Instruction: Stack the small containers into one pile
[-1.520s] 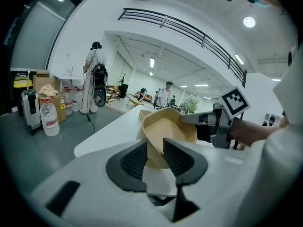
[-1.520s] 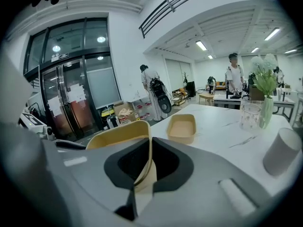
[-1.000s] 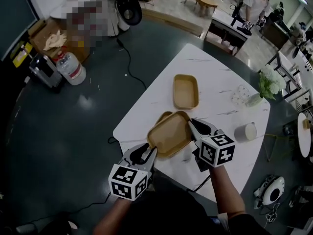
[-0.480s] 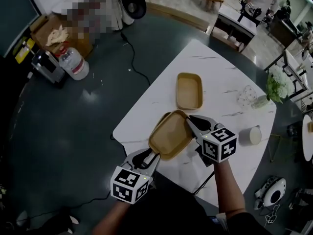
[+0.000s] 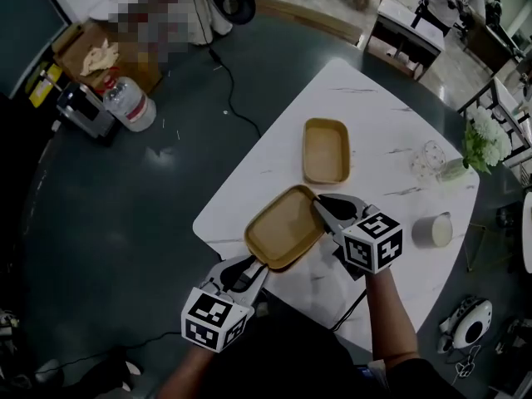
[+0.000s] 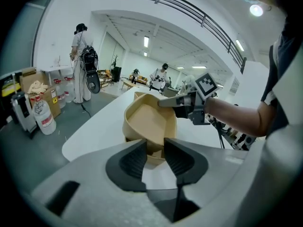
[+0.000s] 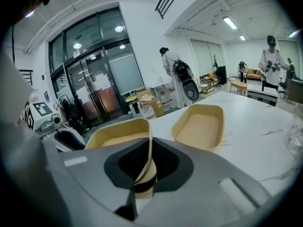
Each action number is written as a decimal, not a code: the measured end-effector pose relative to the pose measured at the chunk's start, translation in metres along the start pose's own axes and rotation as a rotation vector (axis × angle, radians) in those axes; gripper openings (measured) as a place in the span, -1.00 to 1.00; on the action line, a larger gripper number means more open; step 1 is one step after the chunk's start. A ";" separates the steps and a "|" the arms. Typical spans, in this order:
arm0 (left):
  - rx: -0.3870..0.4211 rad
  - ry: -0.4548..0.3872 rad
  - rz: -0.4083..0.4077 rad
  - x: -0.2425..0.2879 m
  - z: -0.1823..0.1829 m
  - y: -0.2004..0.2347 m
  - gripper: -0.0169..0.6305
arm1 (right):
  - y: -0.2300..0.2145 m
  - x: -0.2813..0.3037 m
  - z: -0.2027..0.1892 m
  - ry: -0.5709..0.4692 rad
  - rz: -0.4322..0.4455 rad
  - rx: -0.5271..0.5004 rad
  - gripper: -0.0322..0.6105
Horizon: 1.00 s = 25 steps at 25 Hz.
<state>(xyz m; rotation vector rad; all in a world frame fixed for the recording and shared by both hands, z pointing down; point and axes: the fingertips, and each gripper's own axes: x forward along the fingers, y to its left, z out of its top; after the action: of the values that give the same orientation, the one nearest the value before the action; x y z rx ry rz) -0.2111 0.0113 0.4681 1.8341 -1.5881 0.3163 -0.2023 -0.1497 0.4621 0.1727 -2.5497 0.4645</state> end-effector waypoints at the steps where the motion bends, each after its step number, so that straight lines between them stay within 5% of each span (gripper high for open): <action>1: 0.004 -0.008 0.013 -0.002 0.003 0.003 -0.61 | 0.001 0.000 -0.001 0.002 0.005 -0.002 -0.85; 13: 0.043 -0.072 0.101 -0.009 0.029 0.026 -0.62 | 0.013 -0.002 -0.006 0.006 0.062 -0.063 -0.84; 16: 0.058 -0.069 0.104 -0.007 0.033 0.026 -0.61 | 0.016 -0.008 0.007 -0.055 0.053 -0.049 -0.65; 25: 0.114 -0.059 0.084 0.006 0.049 0.043 -0.61 | -0.006 -0.047 0.010 -0.172 -0.164 0.055 -0.62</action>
<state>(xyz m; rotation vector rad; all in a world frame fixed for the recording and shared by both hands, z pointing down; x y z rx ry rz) -0.2623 -0.0255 0.4500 1.8805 -1.7218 0.4014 -0.1659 -0.1576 0.4303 0.4556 -2.6631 0.4740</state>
